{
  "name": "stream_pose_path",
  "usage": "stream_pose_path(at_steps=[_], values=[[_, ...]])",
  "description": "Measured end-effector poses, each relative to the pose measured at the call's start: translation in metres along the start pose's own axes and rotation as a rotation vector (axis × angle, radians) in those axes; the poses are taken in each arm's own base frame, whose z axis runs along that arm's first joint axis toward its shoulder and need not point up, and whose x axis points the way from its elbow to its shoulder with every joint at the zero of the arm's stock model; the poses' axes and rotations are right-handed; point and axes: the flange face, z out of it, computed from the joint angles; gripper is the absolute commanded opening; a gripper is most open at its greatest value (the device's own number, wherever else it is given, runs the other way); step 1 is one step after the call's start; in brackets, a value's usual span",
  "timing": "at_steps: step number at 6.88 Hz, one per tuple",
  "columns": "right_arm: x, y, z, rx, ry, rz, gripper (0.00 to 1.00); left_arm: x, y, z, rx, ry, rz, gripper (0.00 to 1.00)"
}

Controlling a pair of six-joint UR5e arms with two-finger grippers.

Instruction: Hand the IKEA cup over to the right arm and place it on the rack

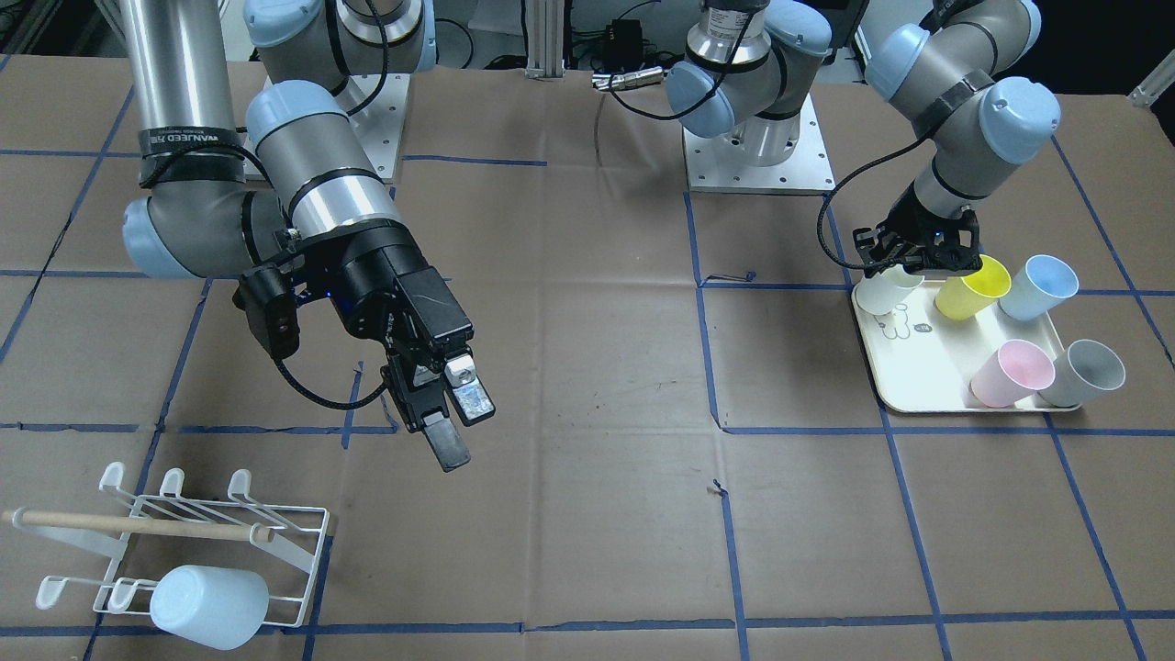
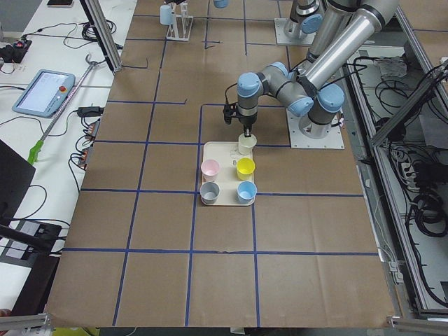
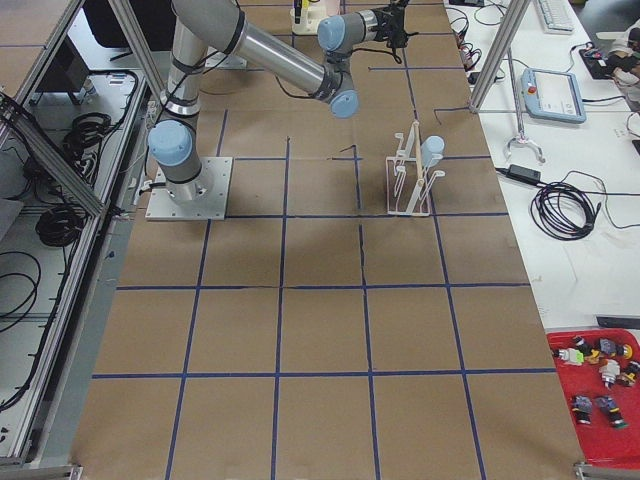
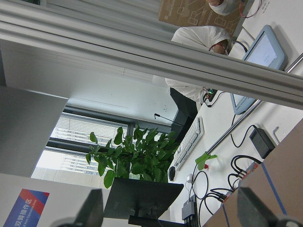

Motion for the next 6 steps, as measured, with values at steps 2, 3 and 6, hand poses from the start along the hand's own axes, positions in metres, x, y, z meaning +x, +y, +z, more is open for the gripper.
stream_pose_path(at_steps=[2,3,6], values=[[0.001,0.0,0.0,0.002,0.004,0.059,1.0,-0.003,-0.002,-0.011,0.015,-0.021,-0.001,0.0],[0.001,0.0,0.0,0.001,0.009,0.102,1.0,-0.008,-0.008,-0.029,0.034,-0.037,-0.003,0.0],[0.007,0.008,0.001,-0.012,0.035,0.182,1.0,-0.022,-0.044,-0.131,0.086,-0.006,0.011,0.0]])
